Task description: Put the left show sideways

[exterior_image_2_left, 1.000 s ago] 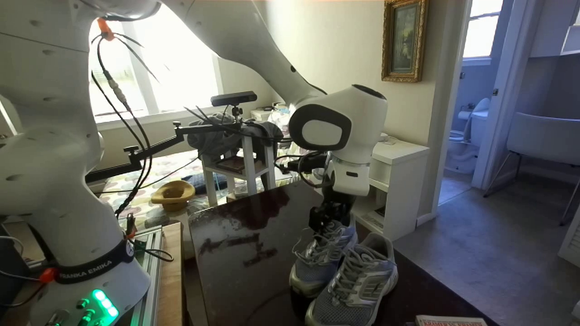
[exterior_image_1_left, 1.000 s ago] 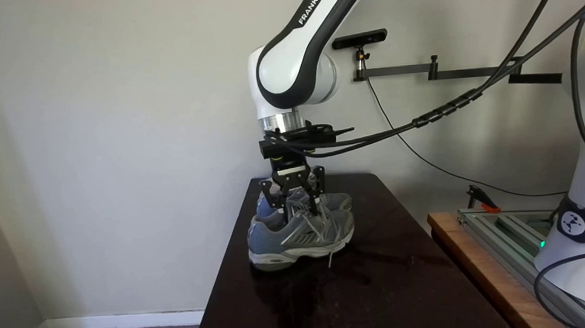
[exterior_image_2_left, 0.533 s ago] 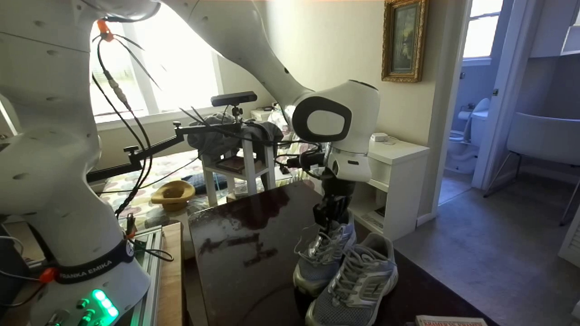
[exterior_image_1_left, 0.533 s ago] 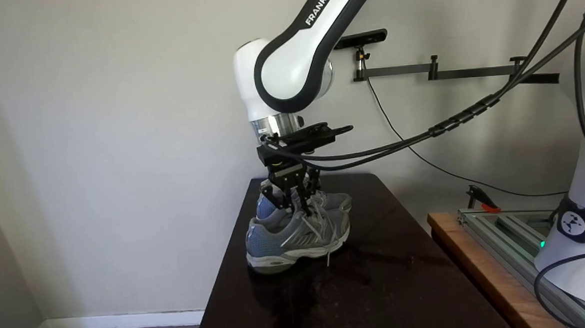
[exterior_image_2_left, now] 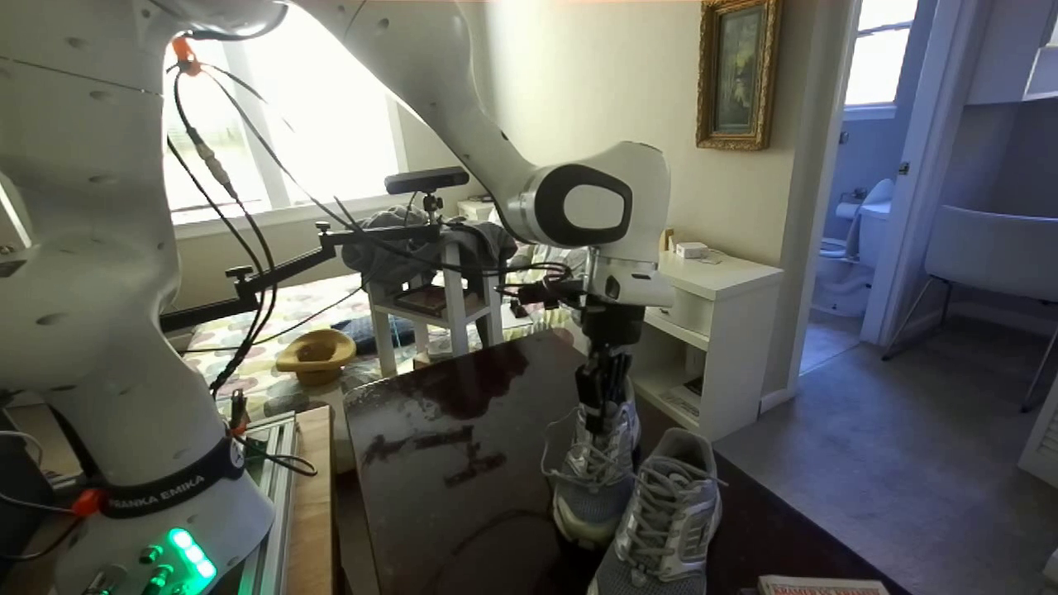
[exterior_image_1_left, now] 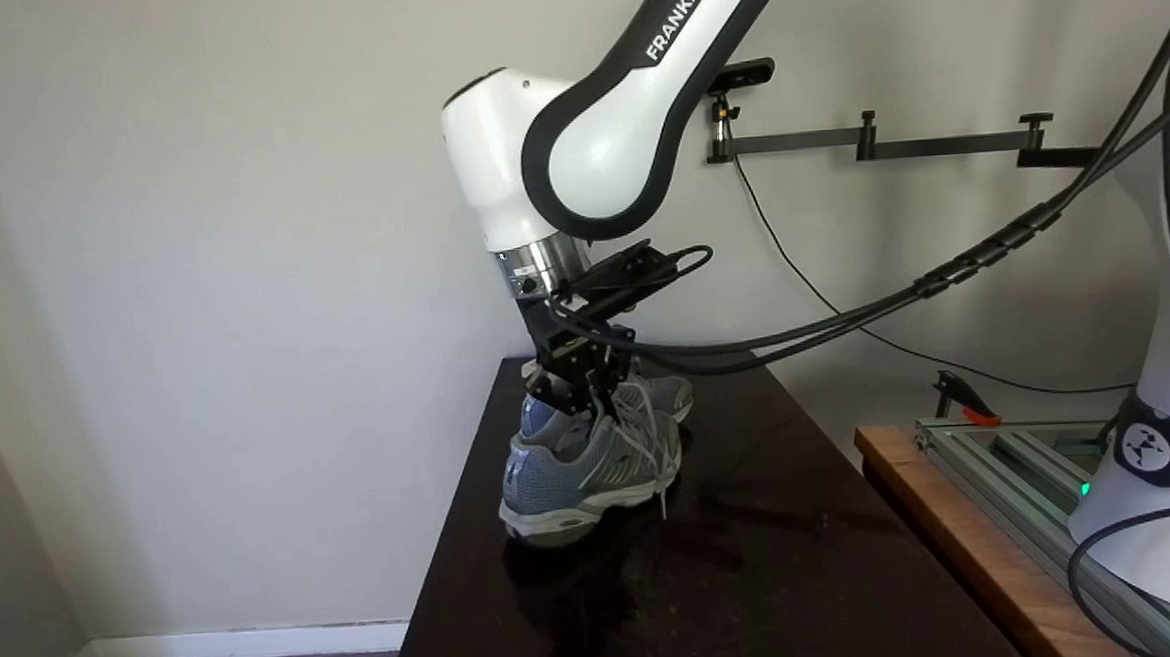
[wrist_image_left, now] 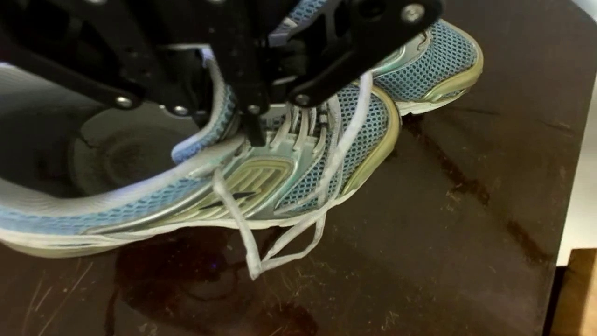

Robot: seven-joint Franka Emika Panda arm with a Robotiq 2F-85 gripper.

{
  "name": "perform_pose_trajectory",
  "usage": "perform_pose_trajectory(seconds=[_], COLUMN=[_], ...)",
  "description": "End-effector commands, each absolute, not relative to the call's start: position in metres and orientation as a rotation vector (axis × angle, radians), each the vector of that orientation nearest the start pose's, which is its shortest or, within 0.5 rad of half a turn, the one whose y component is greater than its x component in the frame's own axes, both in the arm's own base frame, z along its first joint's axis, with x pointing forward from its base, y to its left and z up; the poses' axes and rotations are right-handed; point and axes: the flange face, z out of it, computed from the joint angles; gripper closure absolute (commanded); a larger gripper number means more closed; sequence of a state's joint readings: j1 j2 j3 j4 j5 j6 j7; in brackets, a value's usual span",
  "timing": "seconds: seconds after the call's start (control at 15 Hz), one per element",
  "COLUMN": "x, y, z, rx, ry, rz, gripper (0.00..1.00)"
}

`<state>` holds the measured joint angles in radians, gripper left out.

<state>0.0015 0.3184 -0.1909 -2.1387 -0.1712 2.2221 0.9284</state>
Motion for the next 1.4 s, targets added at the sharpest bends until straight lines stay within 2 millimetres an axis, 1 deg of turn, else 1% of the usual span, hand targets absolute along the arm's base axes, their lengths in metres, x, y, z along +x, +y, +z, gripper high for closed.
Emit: perform_pose_trajectory(seconds=[0.0,0.2,0.33,0.4,0.6,0.8,1.0,1.2,1.33], x=[0.531,0.533,0.535,0.536,0.536,0.538,0.539,0.539,0.539], y=[-0.098,-0.09,-0.084,-0.081,-0.074,-0.068,-0.065,-0.062,-0.057], z=[0.261,0.269,0.273,0.273,0.271,0.261,0.25,0.248,0.247], rx=[-3.083,-3.126,-3.115,-3.102,-3.087,-3.065,-3.05,-3.023,-3.023], ry=[1.626,1.679,1.736,1.762,1.83,1.889,1.952,1.979,1.951], rz=[0.066,-0.094,-0.199,-0.251,-0.336,-0.354,-0.332,-0.326,-0.299], gripper=[0.96,0.96,0.96,0.96,0.96,0.96,0.96,0.96,0.96])
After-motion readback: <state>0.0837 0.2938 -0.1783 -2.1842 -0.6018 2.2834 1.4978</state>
